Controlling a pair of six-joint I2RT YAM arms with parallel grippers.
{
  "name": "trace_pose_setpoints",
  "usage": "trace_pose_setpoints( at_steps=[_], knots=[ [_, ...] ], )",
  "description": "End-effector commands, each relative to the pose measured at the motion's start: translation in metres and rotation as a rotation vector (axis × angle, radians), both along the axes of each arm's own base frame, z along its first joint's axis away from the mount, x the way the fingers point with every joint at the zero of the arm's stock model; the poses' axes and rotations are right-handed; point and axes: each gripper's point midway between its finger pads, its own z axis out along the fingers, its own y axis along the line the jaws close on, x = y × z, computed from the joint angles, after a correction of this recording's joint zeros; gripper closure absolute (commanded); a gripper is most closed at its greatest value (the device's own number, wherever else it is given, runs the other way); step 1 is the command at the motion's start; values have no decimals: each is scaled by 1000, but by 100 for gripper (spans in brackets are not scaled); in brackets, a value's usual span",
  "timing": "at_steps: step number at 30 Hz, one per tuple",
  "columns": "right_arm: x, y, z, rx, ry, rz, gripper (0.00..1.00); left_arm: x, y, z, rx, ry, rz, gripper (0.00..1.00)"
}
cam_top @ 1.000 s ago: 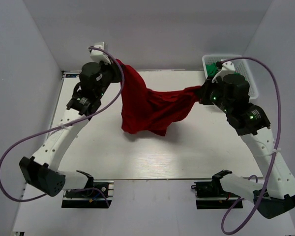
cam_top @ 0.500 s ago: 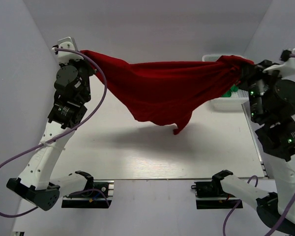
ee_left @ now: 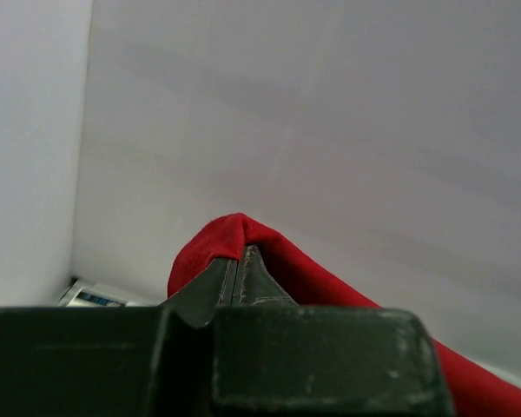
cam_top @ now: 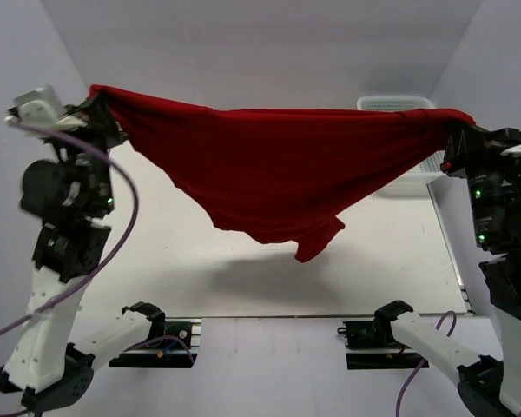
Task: Fold and stack the t-shirts
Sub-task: Flatten out the tshirt
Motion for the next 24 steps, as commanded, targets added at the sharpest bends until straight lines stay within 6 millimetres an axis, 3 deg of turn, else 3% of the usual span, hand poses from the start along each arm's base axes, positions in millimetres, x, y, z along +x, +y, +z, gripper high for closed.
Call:
trace_pose_setpoints(
  at_steps=[1,6,8,11,12,14,16,17,20,21,24],
  knots=[
    [-25,5,32,32,-131,90,100,-57,9,49,-35,-172,-95,100],
    [-23,14,30,29,-137,129,100,-69,9,57,-21,-204,-128,100],
    [-17,17,26,25,-126,130,100,-59,8,50,-21,-169,-106,100],
    [-7,21,19,46,-116,130,100,-26,8,27,-22,-66,-30,100],
    [5,26,4,35,-79,129,100,-16,7,21,-21,-41,-12,100],
    [20,34,-9,39,-30,133,100,19,2,-9,-10,52,53,100],
    [37,40,-30,32,30,119,100,42,1,-28,-13,99,113,100],
    [56,48,-44,29,80,112,100,68,-7,-56,19,176,136,100],
    [101,65,-96,13,223,84,100,103,-10,-92,31,247,217,100],
    [109,70,-107,9,253,87,100,128,-19,-123,71,322,230,100],
    [152,88,-169,-18,420,63,100,161,-19,-166,86,408,262,100]
  ],
)
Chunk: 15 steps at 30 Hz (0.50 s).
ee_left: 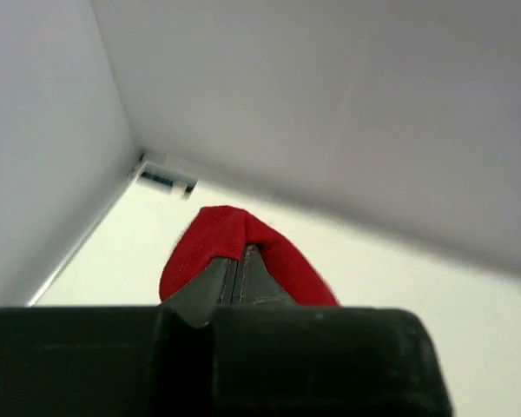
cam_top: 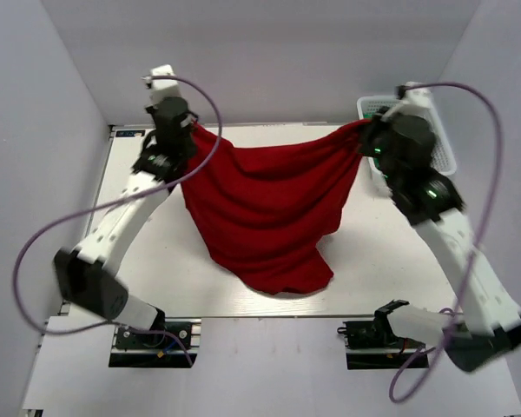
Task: Fold and stack the t-shirts
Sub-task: Flatten out the tshirt
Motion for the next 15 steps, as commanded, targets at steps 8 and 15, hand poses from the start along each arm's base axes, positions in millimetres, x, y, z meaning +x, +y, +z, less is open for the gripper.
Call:
trace_pose_setpoints(
  at_steps=[8,15],
  knots=[
    [128,38,-146,-46,338,-22,100,103,22,-132,26,251,142,100],
    [213,52,-239,-94,518,5,100,163,28,-209,-20,376,142,100]
  ],
)
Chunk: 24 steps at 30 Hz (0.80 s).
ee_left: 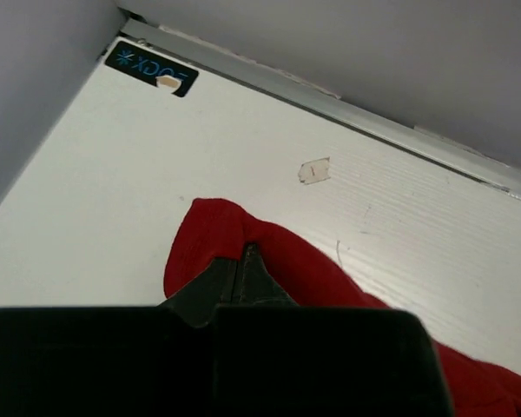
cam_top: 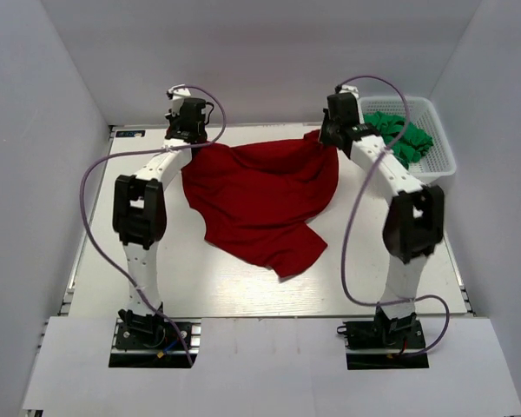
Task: Fold and stack the t-shirts
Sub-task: Flatten out the tshirt
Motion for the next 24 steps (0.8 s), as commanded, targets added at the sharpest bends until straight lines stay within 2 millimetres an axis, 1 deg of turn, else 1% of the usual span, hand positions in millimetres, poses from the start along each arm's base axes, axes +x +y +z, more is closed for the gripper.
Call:
trace_pose_setpoints(
  at_steps=[1,2,3,4,5,6,7,8,9,10,11,12,13,14,15,16,17,18,19,20,21,22,23,24],
  knots=[
    [36,7,-21,21,15,26,100,22,4,3,-75,-34,6,100],
    [52,9,0,39,-36,30,100,25,0,-7,-81,-4,-14,80],
    [62,15,-41,44,33,63,100,32,2,-3,-98,-19,-10,60],
    [62,14,-50,42,67,77,79,35,0,-9,-102,-7,-21,33],
    [77,19,-19,74,5,88,51,36,-2,-24,-100,37,-30,1],
    [81,24,-31,92,36,113,27,40,-5,-15,-107,25,-38,0],
    [82,28,-28,120,51,130,10,40,-5,-11,-117,22,-34,0],
    [79,29,-22,124,44,136,10,36,-4,-13,-112,46,-32,0],
    [71,28,-34,111,74,139,10,34,-6,-9,-119,51,-43,0],
    [65,26,-15,97,32,154,10,31,-6,-5,-136,47,-33,0],
    [59,27,15,106,-36,165,10,27,-11,0,-163,52,-54,0],
    [36,24,-27,84,62,174,10,18,-12,-1,-175,86,-62,0],
    [31,24,-20,99,43,189,10,9,-18,17,-220,71,-86,0],
    [17,22,23,105,-39,211,10,-4,-19,8,-236,113,-92,0],
    [-6,17,-15,94,53,214,10,-16,-21,5,-255,145,-102,0],
    [-18,17,1,104,27,221,10,-27,-30,3,-270,165,-135,0],
    [-37,15,-3,108,46,227,10,-53,-33,1,-295,189,-139,0],
    [-54,9,-26,105,105,216,10,-65,-40,-2,-316,195,-156,0],
    [-68,15,-15,140,91,258,10,-78,-52,-7,-381,221,-202,0],
    [-88,13,-25,154,123,267,10,-102,-56,-36,-435,287,-198,0],
    [-98,11,-22,161,119,272,10,-117,-61,-23,-468,268,-240,0],
    [-123,8,-57,161,203,281,10,-125,-76,-24,-527,272,-315,0],
    [-132,9,-62,168,217,289,10,-149,-84,-49,-562,337,-341,0],
    [-141,10,-56,183,206,298,10,-159,-95,-51,-598,342,-378,0]
  ],
)
